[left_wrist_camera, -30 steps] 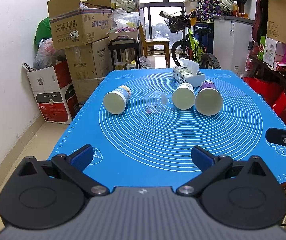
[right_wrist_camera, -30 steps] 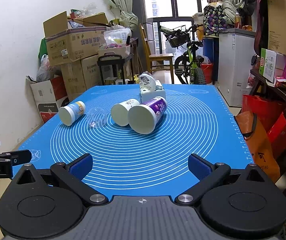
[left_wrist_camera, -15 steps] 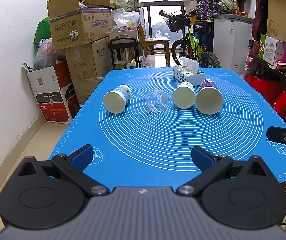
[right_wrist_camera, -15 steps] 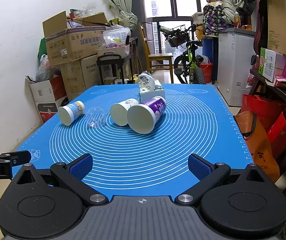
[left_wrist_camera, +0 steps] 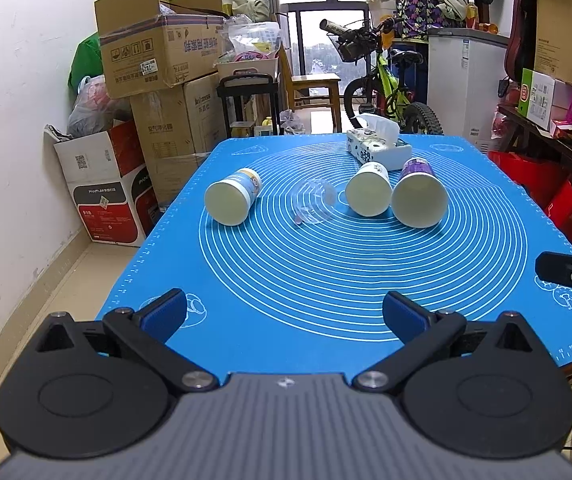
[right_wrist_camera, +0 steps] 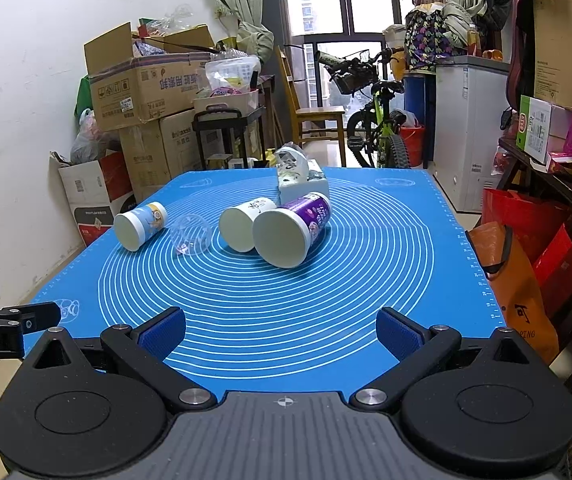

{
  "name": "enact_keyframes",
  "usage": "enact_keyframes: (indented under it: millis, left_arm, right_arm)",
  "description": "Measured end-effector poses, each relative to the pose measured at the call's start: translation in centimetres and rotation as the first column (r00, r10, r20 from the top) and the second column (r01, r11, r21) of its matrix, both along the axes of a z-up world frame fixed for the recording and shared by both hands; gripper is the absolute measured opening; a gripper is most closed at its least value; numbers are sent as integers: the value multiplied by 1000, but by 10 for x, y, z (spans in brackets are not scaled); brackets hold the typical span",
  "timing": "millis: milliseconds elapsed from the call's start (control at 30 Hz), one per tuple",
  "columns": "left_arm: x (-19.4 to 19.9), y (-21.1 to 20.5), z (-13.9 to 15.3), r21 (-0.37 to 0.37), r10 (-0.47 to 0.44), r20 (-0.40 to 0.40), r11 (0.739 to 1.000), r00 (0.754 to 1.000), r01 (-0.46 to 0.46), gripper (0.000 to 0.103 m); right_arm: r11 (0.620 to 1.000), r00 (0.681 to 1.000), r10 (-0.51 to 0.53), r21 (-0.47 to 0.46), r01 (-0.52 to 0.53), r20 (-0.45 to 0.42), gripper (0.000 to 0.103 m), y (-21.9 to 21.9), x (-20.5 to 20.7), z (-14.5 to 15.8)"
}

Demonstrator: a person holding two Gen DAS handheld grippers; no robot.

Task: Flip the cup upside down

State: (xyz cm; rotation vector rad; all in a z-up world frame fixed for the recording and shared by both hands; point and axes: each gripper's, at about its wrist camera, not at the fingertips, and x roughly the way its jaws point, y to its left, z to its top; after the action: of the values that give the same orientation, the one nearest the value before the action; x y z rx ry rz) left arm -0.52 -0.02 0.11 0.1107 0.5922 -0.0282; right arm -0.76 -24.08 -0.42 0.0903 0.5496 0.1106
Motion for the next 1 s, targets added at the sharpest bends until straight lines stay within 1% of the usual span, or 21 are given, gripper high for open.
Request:
enact_keyframes:
  millis: [400, 567, 733, 900, 1000]
  left_arm:
    - [2, 1, -3, 1, -4, -6, 1000, 1000, 4, 103]
    - [3, 0, -4, -1, -3, -9, 1000, 1000, 3, 103]
    - [4, 0, -5, 0, 0, -7, 1000, 1000, 0, 103]
    - [16, 4, -6, -10, 17, -4, 1000, 1000, -17, 103]
    - [28, 4, -5, 6, 9, 16, 1000, 1000, -9, 103]
  right_arm:
    - [1000, 1000, 1, 0, -1, -1, 100, 0, 0, 0]
    - [1000, 1000, 0, -2, 0, -8, 100, -4, 2, -8]
    - [1000, 1000, 0, -4, 0, -5, 100, -4, 2, -9]
    - [1000, 1000, 1, -6, -1, -4, 101, -4, 7, -11]
    - [1000, 1000, 2, -4, -2, -3, 101, -3, 22, -8]
